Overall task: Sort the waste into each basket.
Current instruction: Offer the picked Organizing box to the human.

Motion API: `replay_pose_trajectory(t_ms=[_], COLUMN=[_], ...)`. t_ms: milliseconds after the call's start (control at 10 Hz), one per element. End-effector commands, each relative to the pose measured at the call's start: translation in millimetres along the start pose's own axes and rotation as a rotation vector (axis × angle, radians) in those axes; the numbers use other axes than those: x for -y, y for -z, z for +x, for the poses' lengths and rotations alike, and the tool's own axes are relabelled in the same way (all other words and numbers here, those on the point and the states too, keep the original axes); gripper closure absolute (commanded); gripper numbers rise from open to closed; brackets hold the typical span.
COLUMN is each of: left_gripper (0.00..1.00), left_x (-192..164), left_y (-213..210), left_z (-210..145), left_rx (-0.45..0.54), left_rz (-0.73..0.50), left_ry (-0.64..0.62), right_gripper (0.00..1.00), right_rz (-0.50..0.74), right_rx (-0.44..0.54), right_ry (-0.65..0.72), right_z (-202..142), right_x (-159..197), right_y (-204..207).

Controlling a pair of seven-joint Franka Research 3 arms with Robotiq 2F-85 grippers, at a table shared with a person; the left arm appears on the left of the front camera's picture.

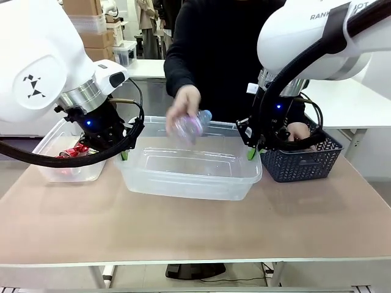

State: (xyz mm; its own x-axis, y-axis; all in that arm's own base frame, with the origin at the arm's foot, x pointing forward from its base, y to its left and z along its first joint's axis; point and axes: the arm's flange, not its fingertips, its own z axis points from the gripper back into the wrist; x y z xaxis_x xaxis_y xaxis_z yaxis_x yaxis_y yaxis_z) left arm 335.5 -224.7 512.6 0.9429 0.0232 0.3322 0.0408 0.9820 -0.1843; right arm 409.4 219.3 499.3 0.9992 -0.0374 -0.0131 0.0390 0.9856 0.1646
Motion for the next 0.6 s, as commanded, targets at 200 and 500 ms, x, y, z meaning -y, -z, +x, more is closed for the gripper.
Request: replay_pose_trajectory(t_ms=[200, 500], left_gripper=[0.94, 0.94], left_x=[-2.8, -2.8], left_y=[-1.1, -1.1], left_z=[3.9, 3.9], left_rx=[0.007, 0.007], left_rz=[0.004, 0.004], left_ry=[-0.005, -0.005], right_gripper=[0.95, 0.95], right_rz=[0.023, 0.023], right_rx=[-0.006, -0.006], right_ry=[0.006, 0.006], right_z=[-2.8, -2.8], right_x=[1.9, 1.9], right_y=[-2.4, -2.4])
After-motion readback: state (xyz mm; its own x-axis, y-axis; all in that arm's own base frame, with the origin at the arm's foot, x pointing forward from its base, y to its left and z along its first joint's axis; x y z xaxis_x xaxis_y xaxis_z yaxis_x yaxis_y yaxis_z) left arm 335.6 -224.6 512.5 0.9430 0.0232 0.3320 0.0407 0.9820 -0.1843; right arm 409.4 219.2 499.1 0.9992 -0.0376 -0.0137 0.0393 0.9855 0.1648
